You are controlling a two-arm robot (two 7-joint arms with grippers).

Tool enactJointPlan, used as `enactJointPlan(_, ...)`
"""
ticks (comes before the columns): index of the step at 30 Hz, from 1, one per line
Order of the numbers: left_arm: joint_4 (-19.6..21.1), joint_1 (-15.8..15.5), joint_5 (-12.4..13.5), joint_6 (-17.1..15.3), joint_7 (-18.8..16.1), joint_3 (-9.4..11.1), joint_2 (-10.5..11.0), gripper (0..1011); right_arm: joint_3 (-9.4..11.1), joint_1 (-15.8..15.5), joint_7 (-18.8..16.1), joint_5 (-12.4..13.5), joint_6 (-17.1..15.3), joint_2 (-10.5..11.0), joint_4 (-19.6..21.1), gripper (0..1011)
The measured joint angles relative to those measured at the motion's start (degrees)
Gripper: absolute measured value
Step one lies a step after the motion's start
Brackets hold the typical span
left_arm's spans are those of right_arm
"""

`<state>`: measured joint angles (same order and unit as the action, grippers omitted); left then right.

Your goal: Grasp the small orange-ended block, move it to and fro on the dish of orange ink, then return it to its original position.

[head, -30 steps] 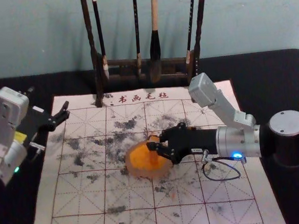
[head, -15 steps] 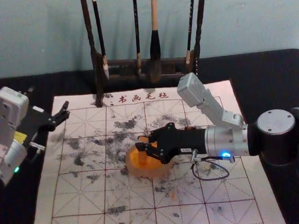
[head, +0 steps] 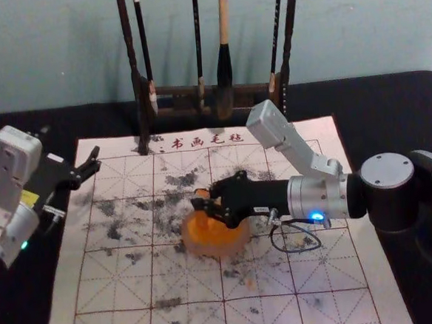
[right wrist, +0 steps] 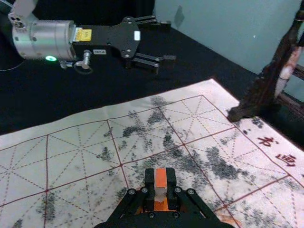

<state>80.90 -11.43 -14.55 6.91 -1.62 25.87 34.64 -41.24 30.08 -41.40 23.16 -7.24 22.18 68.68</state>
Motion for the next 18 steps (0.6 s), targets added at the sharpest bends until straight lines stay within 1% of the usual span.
enactJointPlan(6, 0.0, 0.0, 0.0, 0.0, 0.0, 0.0, 0.0, 1001, 0.48, 0.05, 0.49, -0.24, 0.02, 0.16, -0.21, 110)
enactJointPlan(10, 0.0, 0.0, 0.01, 0.0, 0.0, 0.0, 0.0, 1001, 0.93, -0.12, 0.77, -0.39, -0.02, 0.64, -0.07, 110)
enactJointPlan(18, 0.0, 0.0, 0.0, 0.0, 0.0, 0.0, 0.0, 1001, 1.91, -1.06, 1.21, -0.41, -0.33, 2.2, 1.09, 110)
